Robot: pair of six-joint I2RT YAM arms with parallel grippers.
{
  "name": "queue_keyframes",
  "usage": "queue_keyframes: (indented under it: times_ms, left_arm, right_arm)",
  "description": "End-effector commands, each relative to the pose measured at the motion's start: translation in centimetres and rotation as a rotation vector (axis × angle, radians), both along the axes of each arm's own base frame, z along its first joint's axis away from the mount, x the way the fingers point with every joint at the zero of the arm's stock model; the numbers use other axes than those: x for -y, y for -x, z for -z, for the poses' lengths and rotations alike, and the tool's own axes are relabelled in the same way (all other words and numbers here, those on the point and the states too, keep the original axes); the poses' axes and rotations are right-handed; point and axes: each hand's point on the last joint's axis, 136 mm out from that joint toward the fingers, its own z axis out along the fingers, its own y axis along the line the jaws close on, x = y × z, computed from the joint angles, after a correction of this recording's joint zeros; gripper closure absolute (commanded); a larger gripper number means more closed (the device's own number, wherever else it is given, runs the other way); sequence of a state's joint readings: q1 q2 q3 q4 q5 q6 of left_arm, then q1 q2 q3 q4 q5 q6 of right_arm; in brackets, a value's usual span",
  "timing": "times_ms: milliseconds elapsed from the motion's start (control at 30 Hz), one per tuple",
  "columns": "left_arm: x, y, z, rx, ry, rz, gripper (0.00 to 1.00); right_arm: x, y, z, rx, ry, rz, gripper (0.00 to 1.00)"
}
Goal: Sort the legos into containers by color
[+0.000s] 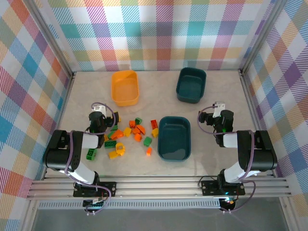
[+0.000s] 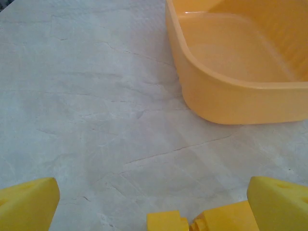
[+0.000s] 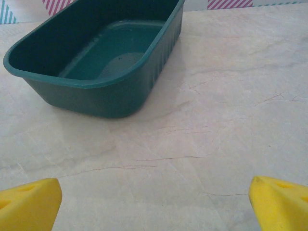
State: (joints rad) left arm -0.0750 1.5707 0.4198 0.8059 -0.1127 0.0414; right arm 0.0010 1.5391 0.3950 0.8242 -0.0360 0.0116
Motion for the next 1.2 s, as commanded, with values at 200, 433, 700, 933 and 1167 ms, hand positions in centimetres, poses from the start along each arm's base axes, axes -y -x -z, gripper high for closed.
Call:
queue_keyframes:
  times_ms: [200, 433, 700, 933, 1167]
  left_arm:
    - [0.2, -0.1, -0.3, 0.006, 0.014, 0.008, 0.0]
    - [0.2, -0.1, -0.3, 0.006, 0.014, 0.008, 0.0]
    - [0.2, -0.1, -0.2, 0.005, 0.014, 0.008, 0.0]
    - [0.2, -0.1, -0.3, 0.006, 0.016, 0.009, 0.0]
    - [-0.2, -0.2, -1.2, 0.006, 0.012, -0.021, 0.0]
  right_arm:
    - [-0.1, -0.5, -0.9, 0.024, -0.002, -0.015, 0.0]
    - [-0.2, -0.5, -0.9, 0.025, -0.001, -0.018, 0.0]
    - [-0.2, -0.5, -1.0, 0.026, -0.003, -0.017, 0.0]
    - [-0.2, -0.5, -1.0, 0.026, -0.004, -0.016, 0.0]
    - [-0.2, -0.8, -1.9, 0.012, 0.022, 0.005, 0.0]
